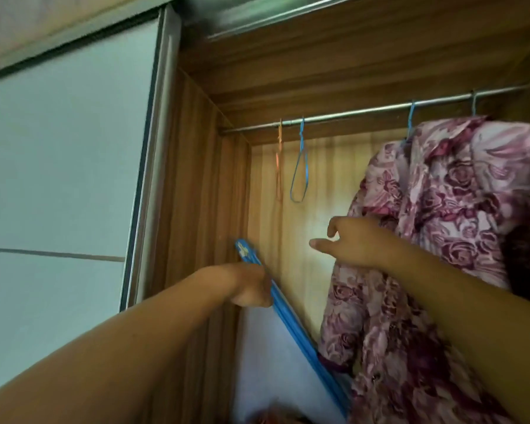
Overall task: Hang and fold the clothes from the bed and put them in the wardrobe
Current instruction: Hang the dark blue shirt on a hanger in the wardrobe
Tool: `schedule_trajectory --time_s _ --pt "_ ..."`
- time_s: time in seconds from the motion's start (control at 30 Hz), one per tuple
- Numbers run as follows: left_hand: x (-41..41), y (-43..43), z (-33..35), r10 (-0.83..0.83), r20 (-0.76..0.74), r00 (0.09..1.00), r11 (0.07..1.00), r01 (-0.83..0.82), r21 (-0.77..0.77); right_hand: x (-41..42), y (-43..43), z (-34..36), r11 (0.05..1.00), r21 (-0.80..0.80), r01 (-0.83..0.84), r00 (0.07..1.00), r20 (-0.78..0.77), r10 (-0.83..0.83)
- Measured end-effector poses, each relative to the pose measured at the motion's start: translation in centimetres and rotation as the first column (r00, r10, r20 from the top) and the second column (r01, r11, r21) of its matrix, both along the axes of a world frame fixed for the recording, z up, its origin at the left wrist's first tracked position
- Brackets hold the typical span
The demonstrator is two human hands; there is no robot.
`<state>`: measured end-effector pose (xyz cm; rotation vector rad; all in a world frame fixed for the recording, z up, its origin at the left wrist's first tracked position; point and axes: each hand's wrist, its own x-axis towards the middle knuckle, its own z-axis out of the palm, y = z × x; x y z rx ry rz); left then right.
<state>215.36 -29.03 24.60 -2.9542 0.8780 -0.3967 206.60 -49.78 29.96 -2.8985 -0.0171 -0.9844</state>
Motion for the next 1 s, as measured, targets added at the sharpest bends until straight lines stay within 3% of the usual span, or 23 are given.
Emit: schedule_trajectory --time_s 0.07,0.2,0.3,0.53,0.67,0.8,1.0 --pt "-0.1 0.4 1.3 0.012 0.024 1.0 0.998 -0.011 -0.059 -0.7 1.3 2.8 0.995 0.063 -0.073 0.977 0.206 0.059" --pt "-0.2 0.9 2.3 -0.05 0.016 0.999 0.994 0.051 -0.094 -0.5 4.4 6.3 0.942 0.221 -0.253 0.918 0.363 0.161" --pt "-0.5 1.0 2.5 -0.102 -0.016 0.995 0.987 0.099 -0.125 1.0 5.7 7.4 0.95 0.225 -0.216 0.913 0.391 0.115" --pt "-0.9 1.7 3.3 -0.12 0.045 0.992 0.993 0.121 -0.003 2.8 5.8 8.5 0.976 0.183 -0.119 0.901 0.432 0.029" --pt "-0.5 2.1 3.7 -0.128 0.054 0.99 0.992 0.128 0.016 3.3 5.1 10.0 0.95 0.3 -0.086 0.87 0.487 -0.075" --pt "-0.1 2.2 3.9 -0.132 0.059 0.99 0.991 0.132 0.005 3.5 3.8 11.8 0.897 0.411 -0.162 0.834 0.543 -0.098" --pt "0.6 1.9 3.2 -0.133 0.009 0.991 0.991 0.133 0.006 1.2 3.2 12.8 0.93 0.342 -0.131 0.769 0.628 -0.122"
